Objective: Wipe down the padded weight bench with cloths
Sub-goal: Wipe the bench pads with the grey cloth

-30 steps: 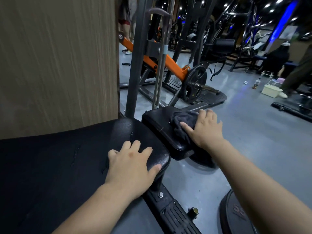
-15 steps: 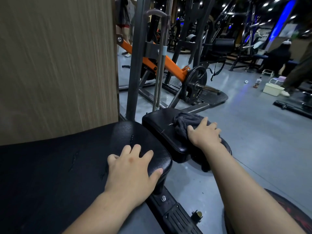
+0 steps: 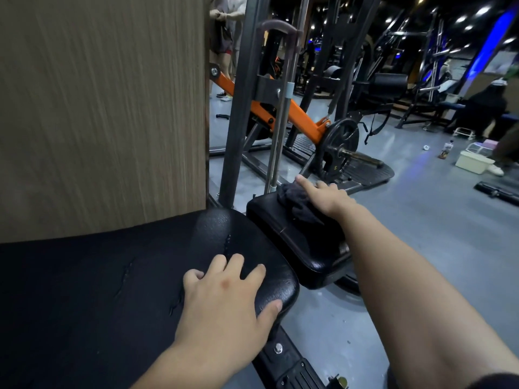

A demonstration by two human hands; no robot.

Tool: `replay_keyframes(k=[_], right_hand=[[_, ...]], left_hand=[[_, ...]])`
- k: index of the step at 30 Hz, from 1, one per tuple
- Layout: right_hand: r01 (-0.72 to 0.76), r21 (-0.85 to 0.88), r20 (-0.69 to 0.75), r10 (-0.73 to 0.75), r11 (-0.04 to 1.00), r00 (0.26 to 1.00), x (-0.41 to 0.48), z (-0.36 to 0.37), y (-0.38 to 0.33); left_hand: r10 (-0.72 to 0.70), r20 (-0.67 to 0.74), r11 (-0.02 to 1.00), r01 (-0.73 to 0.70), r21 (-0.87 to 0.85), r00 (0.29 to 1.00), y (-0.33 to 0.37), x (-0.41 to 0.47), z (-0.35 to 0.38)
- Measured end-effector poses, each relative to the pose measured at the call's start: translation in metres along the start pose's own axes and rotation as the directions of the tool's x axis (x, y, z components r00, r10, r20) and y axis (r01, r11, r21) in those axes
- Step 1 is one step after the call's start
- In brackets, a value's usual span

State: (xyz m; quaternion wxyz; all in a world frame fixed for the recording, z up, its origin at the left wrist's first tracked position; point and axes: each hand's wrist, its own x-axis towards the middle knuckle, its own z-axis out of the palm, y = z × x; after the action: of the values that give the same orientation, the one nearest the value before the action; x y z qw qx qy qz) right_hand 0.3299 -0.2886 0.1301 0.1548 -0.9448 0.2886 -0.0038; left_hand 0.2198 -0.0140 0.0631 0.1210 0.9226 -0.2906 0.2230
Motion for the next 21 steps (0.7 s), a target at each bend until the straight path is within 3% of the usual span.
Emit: replay_keyframes(k=[3, 12, 16, 21], right_hand=[[0.009, 0.089, 0.030, -0.012, 0.996, 0.999, 0.017, -0.002, -0.005], [0.190, 0.008, 0.025, -0.190, 0.982, 0.981, 0.029, 0.014, -0.048], [0.343, -0.111, 0.092, -0.334, 0.933, 0.938, 0.020, 0.037, -0.088], [0.432, -0.265, 0.126, -0.413, 0.862, 0.902, 0.007, 0.050, -0.096]], left_hand=[[0.003, -0.005, 1.000, -0.003, -0.010, 1.000, -0.001, 0.000, 0.002], [-0.004, 0.034, 1.000, 0.005, -0.027, 0.999, 0.000, 0.003, 0.005], [-0.019, 0.061, 0.999, 0.021, -0.037, 0.998, 0.001, 0.003, 0.001], [-0.033, 0.087, 0.998, 0.038, -0.049, 0.996, 0.003, 0.003, -0.003]])
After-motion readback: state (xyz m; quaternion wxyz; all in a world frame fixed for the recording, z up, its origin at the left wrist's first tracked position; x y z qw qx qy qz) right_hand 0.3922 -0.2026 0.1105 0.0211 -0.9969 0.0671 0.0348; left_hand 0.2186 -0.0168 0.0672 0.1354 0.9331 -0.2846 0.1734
